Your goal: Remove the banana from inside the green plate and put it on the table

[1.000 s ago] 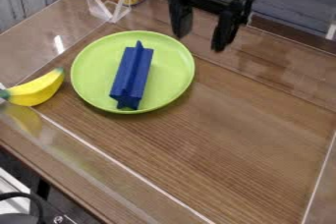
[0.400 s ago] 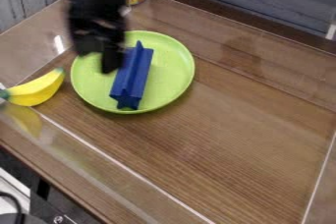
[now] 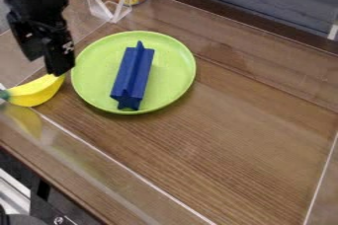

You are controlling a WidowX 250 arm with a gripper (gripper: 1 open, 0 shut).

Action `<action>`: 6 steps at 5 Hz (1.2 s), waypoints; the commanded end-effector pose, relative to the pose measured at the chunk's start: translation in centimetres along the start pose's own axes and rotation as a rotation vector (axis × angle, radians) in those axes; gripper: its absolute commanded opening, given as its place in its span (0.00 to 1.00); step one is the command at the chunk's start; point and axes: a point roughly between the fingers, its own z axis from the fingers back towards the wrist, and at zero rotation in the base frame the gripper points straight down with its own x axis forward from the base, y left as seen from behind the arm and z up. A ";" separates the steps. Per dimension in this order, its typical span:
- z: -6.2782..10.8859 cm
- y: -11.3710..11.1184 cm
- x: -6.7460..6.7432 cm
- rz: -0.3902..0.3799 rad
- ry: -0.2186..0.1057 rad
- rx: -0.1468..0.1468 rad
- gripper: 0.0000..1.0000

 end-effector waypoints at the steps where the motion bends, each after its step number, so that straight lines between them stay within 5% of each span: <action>1: -1.0 1.7 0.1 0.030 -0.022 0.017 1.00; 4: -5.5 2.1 1.2 0.105 -0.017 0.019 1.00; 6: -5.6 1.7 3.6 0.128 0.010 0.017 1.00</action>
